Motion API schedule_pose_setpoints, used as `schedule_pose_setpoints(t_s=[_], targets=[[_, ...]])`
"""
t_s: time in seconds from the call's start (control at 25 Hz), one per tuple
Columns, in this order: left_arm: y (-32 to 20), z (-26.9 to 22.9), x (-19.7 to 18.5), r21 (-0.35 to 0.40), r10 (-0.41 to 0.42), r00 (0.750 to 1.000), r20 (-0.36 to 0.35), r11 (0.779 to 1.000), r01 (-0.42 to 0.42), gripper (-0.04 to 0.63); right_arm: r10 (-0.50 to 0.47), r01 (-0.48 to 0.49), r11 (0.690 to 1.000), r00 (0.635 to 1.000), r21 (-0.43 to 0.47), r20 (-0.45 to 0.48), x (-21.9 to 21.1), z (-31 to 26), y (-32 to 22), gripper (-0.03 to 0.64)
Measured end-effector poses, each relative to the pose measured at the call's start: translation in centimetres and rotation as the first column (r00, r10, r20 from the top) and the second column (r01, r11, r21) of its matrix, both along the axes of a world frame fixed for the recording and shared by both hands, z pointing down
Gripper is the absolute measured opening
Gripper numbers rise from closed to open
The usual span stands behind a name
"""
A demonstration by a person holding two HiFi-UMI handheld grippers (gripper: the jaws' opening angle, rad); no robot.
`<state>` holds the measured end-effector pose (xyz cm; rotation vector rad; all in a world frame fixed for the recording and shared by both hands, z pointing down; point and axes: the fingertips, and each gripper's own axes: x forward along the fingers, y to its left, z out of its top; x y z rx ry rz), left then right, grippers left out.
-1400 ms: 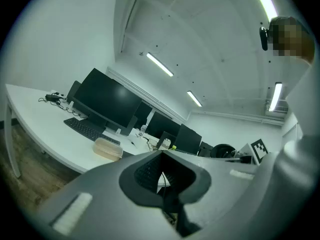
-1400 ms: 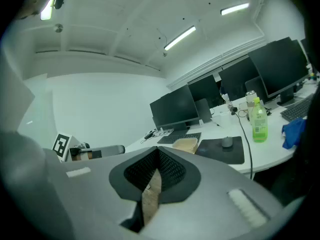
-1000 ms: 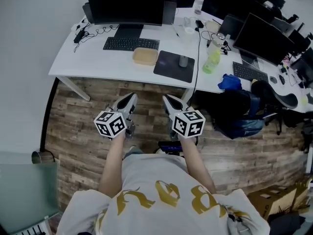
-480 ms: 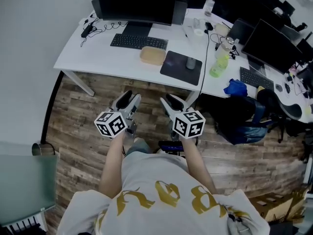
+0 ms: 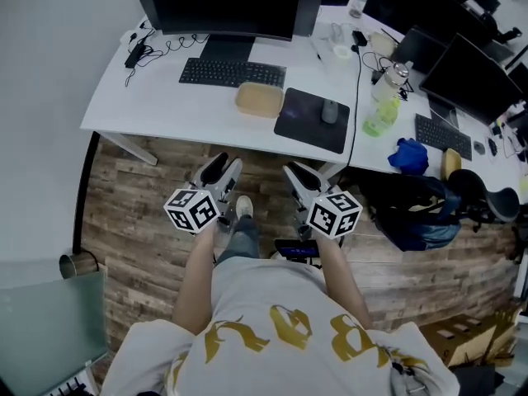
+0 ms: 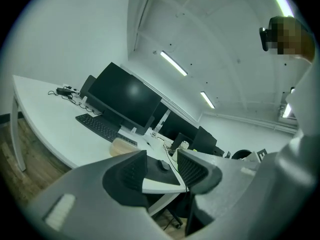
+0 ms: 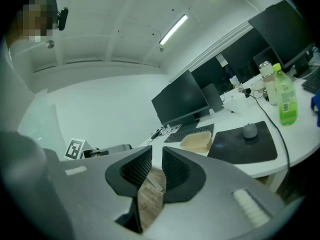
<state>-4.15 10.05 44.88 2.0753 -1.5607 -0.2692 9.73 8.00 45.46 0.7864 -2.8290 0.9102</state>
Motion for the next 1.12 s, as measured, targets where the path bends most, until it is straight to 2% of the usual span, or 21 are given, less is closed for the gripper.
schedule_pose_setpoints(t_s=[0.12, 0.2, 0.6, 0.84, 1.12], targets=[[-4.4, 1.0, -1.6, -0.026, 0.052, 0.999, 0.008, 0.998, -0.052, 0.19, 0.037, -0.038, 0.999, 0.999, -0.037, -0.022, -1.3, 1.6, -3.6, 0.104], [-7.6, 1.5, -3.0, -0.042, 0.086, 0.996, 0.014, 0.995, -0.085, 0.19, 0.043, -0.045, 0.997, 0.999, -0.07, -0.032, -2.6, 2.5, -6.2, 0.149], [-19.1, 5.5, -9.0, -0.143, 0.202, 0.979, 0.022, 0.97, -0.197, 0.19, 0.17, -0.184, 0.975, 0.979, -0.125, -0.113, -6.6, 5.8, -16.6, 0.158], [-23.1, 6.9, -11.3, -0.159, 0.241, 0.971, 0.004, 0.958, -0.237, 0.189, 0.24, -0.27, 0.957, 0.944, -0.11, -0.226, -5.6, 7.8, -20.1, 0.158], [-25.4, 8.5, -11.5, -0.174, 0.278, 0.96, -0.021, 0.945, -0.277, 0.184, 0.288, -0.334, 0.931, 0.919, -0.145, -0.269, -3.5, 9.7, -21.4, 0.164]])
